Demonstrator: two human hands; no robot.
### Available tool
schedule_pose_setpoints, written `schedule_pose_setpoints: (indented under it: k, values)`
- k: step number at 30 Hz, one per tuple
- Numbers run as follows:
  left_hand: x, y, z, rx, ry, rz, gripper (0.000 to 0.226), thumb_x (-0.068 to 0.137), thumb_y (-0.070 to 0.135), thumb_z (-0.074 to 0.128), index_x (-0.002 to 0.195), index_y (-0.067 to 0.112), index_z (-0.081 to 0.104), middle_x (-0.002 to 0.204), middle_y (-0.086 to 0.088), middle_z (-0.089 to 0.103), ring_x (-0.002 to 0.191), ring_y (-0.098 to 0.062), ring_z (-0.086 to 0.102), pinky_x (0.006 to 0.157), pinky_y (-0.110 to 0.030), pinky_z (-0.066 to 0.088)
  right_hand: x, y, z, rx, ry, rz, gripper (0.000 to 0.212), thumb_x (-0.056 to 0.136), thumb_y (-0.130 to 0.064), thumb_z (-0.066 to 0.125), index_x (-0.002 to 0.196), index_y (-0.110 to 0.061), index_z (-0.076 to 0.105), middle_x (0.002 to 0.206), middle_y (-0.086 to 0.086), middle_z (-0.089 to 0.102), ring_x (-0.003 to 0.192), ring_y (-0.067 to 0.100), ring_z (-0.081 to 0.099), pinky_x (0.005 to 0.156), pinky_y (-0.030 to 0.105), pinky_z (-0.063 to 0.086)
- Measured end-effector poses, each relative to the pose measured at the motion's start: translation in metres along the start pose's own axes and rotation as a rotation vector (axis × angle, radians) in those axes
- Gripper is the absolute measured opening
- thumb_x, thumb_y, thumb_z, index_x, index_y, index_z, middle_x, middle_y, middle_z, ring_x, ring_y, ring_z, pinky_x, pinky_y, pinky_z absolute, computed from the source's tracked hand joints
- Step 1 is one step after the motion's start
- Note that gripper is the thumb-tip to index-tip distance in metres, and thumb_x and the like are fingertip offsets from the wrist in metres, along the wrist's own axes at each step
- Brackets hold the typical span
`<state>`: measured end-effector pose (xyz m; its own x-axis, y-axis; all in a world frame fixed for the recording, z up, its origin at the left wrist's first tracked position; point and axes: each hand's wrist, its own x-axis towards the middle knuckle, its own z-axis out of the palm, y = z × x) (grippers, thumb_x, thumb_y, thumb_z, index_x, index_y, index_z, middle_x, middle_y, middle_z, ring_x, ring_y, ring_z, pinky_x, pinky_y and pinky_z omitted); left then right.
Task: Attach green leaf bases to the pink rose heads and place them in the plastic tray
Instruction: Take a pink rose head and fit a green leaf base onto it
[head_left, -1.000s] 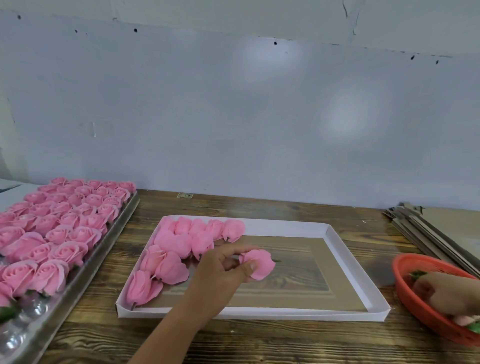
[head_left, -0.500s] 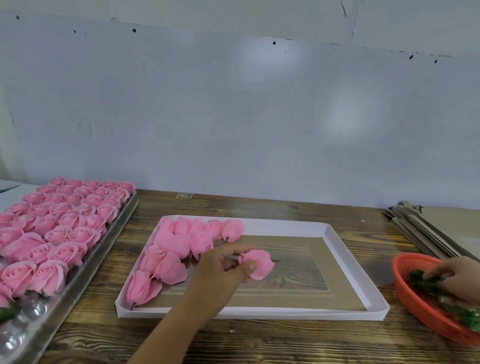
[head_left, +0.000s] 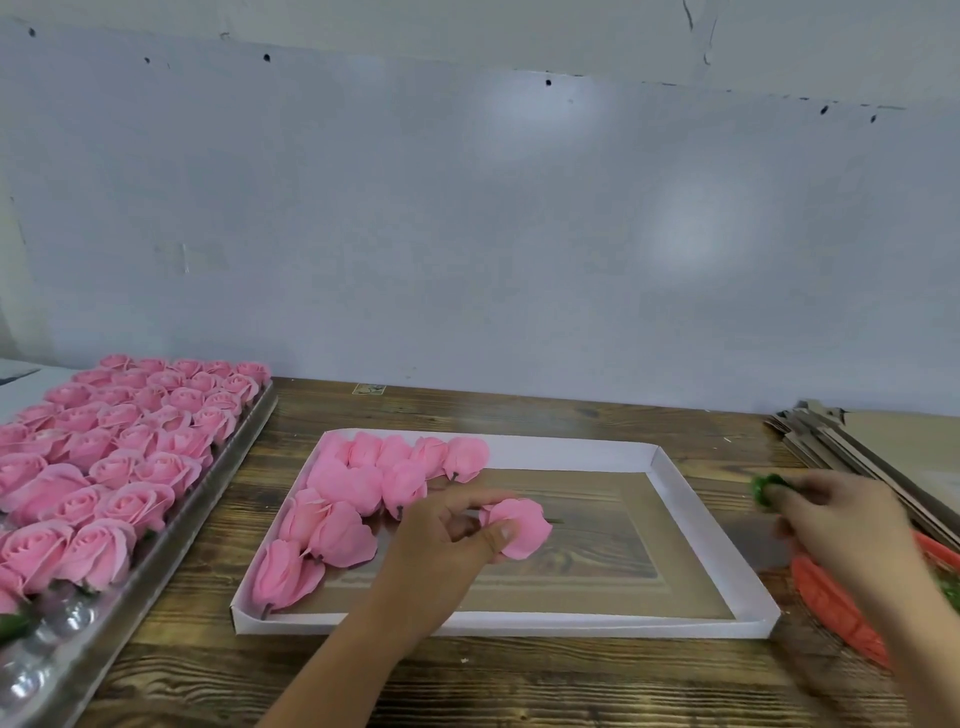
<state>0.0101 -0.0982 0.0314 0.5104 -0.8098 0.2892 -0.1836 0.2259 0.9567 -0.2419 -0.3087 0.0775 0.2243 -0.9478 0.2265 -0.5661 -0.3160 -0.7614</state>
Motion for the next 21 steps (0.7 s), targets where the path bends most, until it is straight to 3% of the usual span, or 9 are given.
schedule_pose_setpoints:
  k: [3, 5, 9, 14, 17, 21]
  values:
    - [0.000, 0.000, 0.001, 0.003, 0.005, -0.005, 0.042, 0.088, 0.008, 0.074, 0.094, 0.050, 0.078, 0.106, 0.012, 0.077, 0.098, -0.014, 0.073, 0.075, -0.027, 0.060, -0.024, -0.035, 0.043, 0.210, -0.118, -0.024, 0.027, 0.088, 0.003, 0.062, 0.076, -0.017, 0.074, 0.056, 0.001, 0.070, 0.042, 0.010, 0.061, 0.044, 0.024, 0.050]
    - [0.000, 0.000, 0.001, -0.001, 0.007, -0.003, 0.044, 0.088, 0.007, 0.074, 0.093, 0.050, 0.078, 0.106, 0.012, 0.076, 0.097, -0.013, 0.073, 0.074, -0.025, 0.059, -0.036, -0.052, 0.071, 0.240, -0.191, -0.040, 0.029, 0.088, 0.005, 0.059, 0.076, -0.017, 0.074, 0.055, 0.006, 0.069, 0.045, 0.016, 0.063, 0.052, 0.031, 0.054]
    - [-0.001, 0.001, 0.001, -0.032, 0.003, 0.008, 0.045, 0.088, 0.005, 0.073, 0.094, 0.050, 0.078, 0.105, 0.012, 0.077, 0.096, -0.011, 0.073, 0.074, -0.023, 0.059, -0.053, -0.070, 0.109, 0.333, -0.260, -0.026, 0.034, 0.088, 0.006, 0.052, 0.075, -0.017, 0.073, 0.054, 0.004, 0.067, 0.046, 0.012, 0.062, 0.054, 0.028, 0.056]
    - [-0.001, 0.002, 0.002, -0.029, 0.038, 0.016, 0.051, 0.089, 0.004, 0.072, 0.092, 0.055, 0.076, 0.102, 0.015, 0.077, 0.094, -0.008, 0.073, 0.073, -0.022, 0.059, -0.067, -0.081, 0.124, 0.442, -0.311, -0.074, 0.034, 0.090, 0.004, 0.053, 0.076, -0.016, 0.076, 0.064, 0.007, 0.072, 0.058, 0.018, 0.068, 0.068, 0.042, 0.060]
    - [0.000, 0.000, 0.000, -0.017, 0.093, 0.000, 0.049, 0.089, 0.008, 0.073, 0.088, 0.057, 0.075, 0.096, 0.018, 0.077, 0.089, -0.003, 0.073, 0.073, -0.018, 0.058, -0.073, -0.084, 0.121, 0.556, -0.361, -0.088, 0.035, 0.091, 0.004, 0.055, 0.081, -0.019, 0.078, 0.070, 0.007, 0.074, 0.062, 0.014, 0.069, 0.065, 0.029, 0.060]
    - [0.002, -0.005, -0.002, 0.002, 0.142, -0.028, 0.033, 0.089, 0.009, 0.074, 0.103, 0.039, 0.073, 0.095, 0.013, 0.078, 0.089, -0.006, 0.074, 0.077, -0.026, 0.061, -0.078, -0.078, 0.118, 0.763, -0.427, -0.027, 0.033, 0.091, 0.006, 0.056, 0.096, -0.020, 0.075, 0.082, 0.010, 0.077, 0.072, 0.018, 0.072, 0.067, 0.021, 0.058]
